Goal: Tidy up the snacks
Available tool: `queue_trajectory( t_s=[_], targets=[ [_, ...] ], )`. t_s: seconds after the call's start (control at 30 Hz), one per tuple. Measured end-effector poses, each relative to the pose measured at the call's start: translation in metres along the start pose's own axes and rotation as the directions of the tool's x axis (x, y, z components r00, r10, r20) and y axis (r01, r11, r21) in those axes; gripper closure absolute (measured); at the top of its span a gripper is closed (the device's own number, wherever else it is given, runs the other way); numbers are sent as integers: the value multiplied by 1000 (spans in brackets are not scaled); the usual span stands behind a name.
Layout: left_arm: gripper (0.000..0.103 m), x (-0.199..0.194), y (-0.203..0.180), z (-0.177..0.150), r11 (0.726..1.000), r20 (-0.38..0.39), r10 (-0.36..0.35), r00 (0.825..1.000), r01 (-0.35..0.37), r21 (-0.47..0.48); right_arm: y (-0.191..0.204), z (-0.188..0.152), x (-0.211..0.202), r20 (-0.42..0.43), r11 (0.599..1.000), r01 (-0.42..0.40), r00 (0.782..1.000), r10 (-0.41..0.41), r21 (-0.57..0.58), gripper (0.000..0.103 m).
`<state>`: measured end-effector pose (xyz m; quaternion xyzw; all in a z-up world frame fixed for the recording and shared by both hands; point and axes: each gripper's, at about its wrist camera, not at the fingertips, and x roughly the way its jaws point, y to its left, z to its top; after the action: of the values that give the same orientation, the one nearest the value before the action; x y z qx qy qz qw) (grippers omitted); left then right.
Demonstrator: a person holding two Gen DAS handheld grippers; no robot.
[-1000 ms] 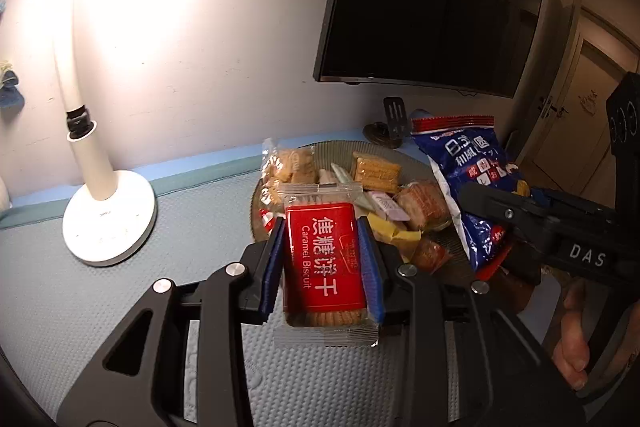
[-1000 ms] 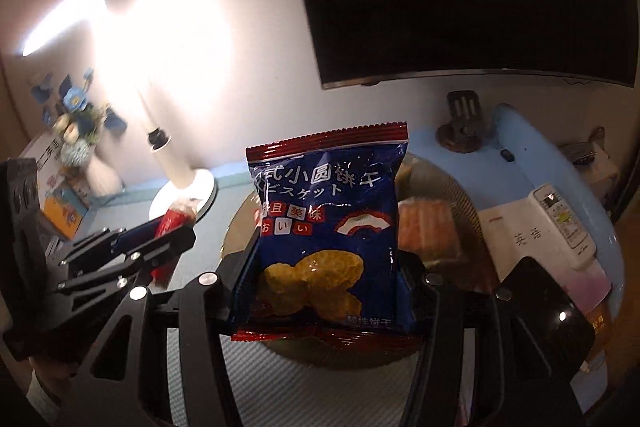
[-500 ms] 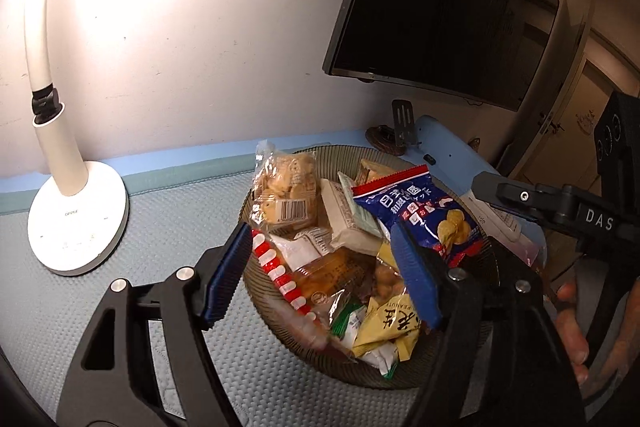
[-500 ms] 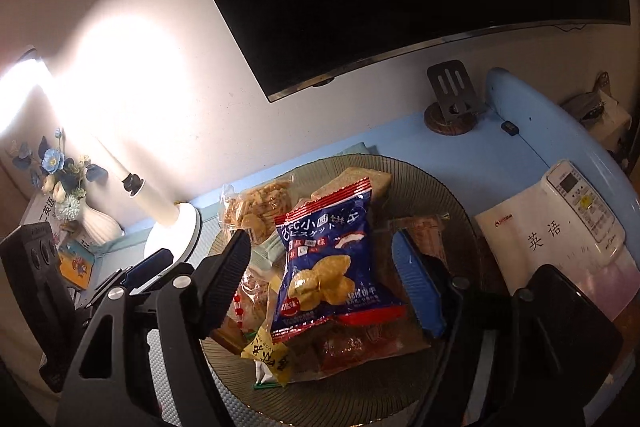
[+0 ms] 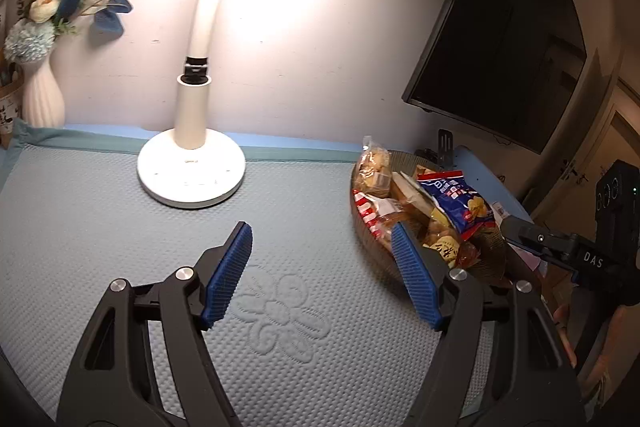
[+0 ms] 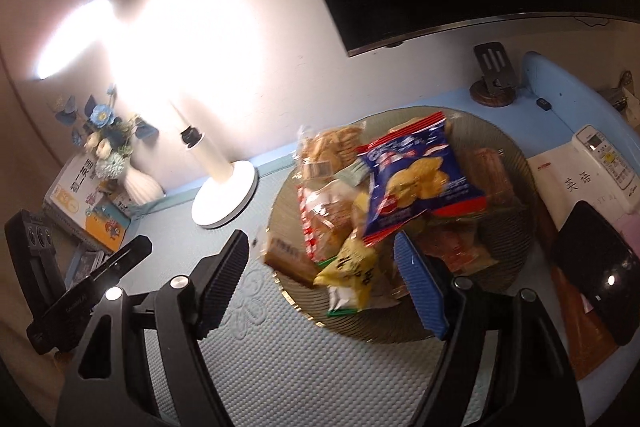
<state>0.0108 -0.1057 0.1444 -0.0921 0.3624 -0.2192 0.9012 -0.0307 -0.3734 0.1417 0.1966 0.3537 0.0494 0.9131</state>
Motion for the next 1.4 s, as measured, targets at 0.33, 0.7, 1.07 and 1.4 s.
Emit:
queue_trajectory(
  t_s=[0.33, 0.7, 1.07, 1.4],
  targets=[
    [31, -42, 77, -66, 961, -26, 275, 961, -275, -25, 103, -71, 45, -102, 974, -45, 995, 23, -223, 20],
    [27, -29, 118, -97, 930, -63, 361, 931, -364, -50, 142, -129, 98, -43, 911, 129, 986, -158, -392, 15],
    [22, -27, 110, -104, 915, -45, 404, 914, -404, 0, 133, -137, 115, -112, 920, 161, 971, -213, -357, 14],
    [20, -31, 116, -103, 919, -41, 391, 919, -393, -42, 134, -142, 119, -138, 924, 158, 966, -217, -348, 12]
  ],
)
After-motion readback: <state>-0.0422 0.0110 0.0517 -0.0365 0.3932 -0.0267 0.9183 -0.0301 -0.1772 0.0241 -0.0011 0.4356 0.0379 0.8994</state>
